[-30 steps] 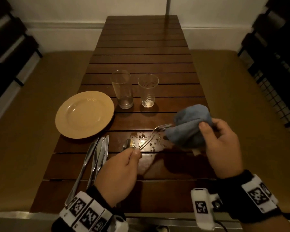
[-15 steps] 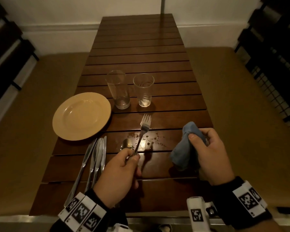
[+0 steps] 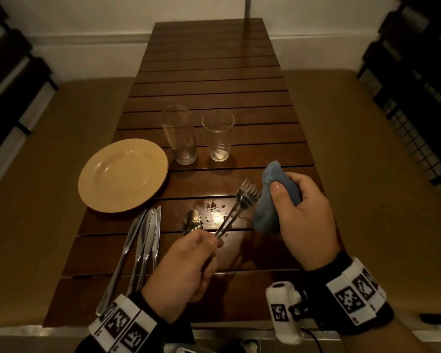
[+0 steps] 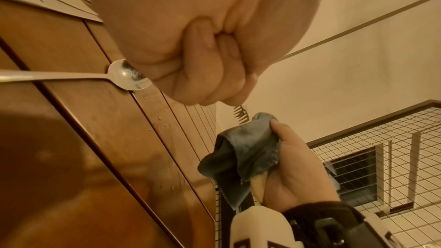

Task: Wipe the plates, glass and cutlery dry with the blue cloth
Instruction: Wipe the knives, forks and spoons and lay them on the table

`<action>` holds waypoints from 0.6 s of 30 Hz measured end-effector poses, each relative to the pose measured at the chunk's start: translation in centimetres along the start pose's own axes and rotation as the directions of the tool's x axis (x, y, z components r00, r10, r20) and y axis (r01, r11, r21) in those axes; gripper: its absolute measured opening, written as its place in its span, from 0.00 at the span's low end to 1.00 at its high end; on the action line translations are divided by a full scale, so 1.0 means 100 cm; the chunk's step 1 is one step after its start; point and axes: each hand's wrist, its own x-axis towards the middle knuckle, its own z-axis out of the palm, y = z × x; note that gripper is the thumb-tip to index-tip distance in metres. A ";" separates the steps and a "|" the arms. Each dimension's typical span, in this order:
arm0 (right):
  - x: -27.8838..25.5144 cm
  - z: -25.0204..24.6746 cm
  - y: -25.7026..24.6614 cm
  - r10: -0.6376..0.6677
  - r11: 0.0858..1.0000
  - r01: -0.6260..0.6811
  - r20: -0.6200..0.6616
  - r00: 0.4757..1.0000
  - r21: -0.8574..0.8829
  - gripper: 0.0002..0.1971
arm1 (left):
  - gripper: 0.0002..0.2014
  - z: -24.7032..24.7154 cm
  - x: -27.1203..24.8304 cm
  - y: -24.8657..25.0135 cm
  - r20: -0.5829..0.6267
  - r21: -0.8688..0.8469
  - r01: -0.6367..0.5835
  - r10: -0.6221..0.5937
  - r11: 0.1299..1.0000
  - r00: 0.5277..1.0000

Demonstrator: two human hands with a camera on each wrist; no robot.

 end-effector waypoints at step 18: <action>-0.029 0.030 -0.011 -0.473 0.498 0.679 0.488 0.734 -0.539 0.13 | 0.18 0.004 -0.005 -0.008 0.022 -0.041 0.025 -0.024 0.999 0.999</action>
